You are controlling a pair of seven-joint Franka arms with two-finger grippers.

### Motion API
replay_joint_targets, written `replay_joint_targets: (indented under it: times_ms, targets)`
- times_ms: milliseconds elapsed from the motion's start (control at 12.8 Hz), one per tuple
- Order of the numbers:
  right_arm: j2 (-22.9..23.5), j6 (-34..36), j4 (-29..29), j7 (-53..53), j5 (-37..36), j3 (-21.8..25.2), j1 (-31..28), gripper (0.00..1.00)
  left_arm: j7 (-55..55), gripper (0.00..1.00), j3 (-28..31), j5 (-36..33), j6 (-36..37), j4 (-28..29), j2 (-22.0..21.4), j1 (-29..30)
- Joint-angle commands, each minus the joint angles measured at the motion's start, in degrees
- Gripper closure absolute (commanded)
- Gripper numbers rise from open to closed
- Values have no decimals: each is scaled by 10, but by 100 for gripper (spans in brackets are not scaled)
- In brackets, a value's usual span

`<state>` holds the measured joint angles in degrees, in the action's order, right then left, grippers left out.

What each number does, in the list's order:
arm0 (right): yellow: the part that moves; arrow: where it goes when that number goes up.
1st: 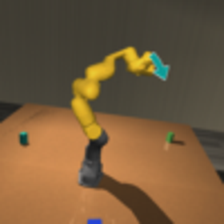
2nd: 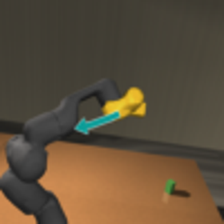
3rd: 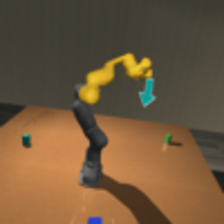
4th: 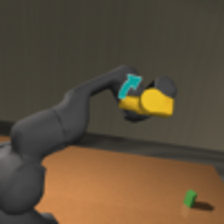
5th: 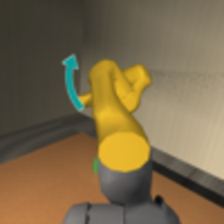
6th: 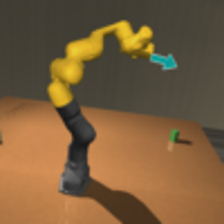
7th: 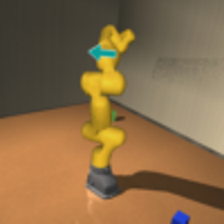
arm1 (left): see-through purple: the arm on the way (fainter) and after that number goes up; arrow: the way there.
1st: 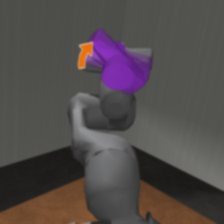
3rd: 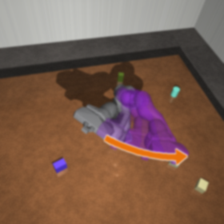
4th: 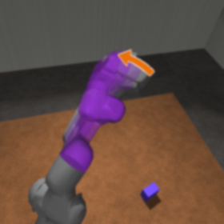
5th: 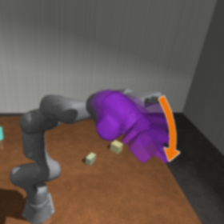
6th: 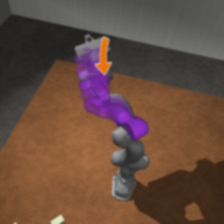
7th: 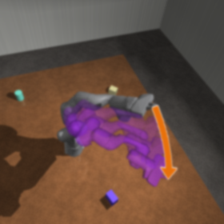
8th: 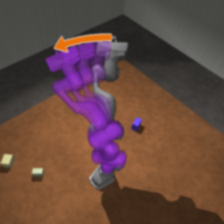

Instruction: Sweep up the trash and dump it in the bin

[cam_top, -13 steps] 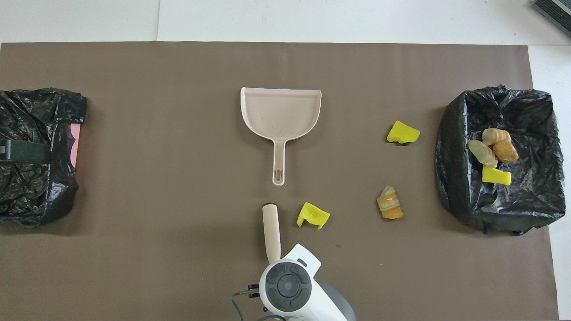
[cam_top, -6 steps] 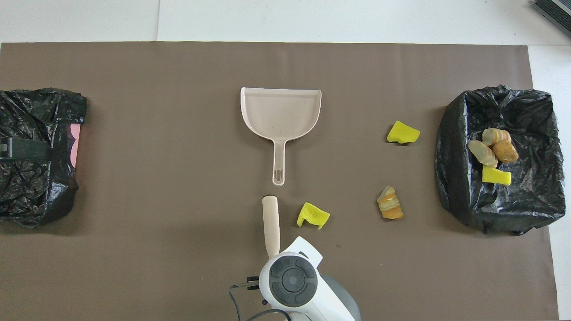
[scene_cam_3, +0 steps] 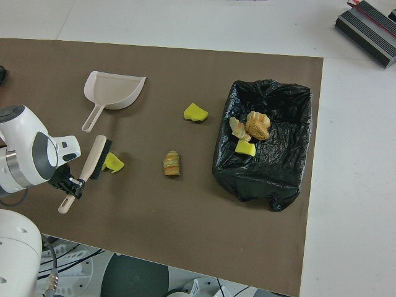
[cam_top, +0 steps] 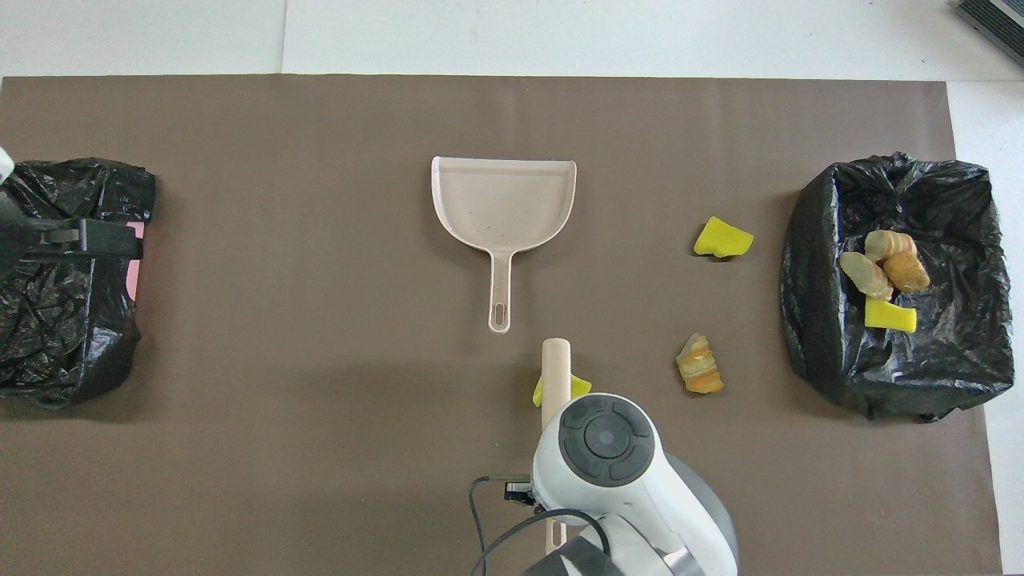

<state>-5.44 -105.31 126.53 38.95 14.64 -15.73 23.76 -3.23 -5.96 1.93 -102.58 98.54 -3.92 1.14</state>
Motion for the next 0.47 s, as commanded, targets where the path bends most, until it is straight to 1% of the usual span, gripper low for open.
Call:
replay_joint_targets:
  times_ms: [0,78,156,312,390]
  targets:
    - [-5,35,10,3,-52,-5,-56,100,-53,0,2,-3,-58,2,21,-48]
    - [-3,48,10,-2,-75,-5,-77,100,-86,0,2,-3,-84,-5,48,-74]
    - [-2,59,10,-2,-106,-5,-94,100,-102,0,2,-3,-107,-9,62,-88]
    - [10,57,3,-8,-160,-5,-123,100,-107,0,1,-2,-141,-14,83,-124]
    - [17,50,0,-32,-183,-6,-141,100,-134,0,1,-2,-168,-15,101,-138]
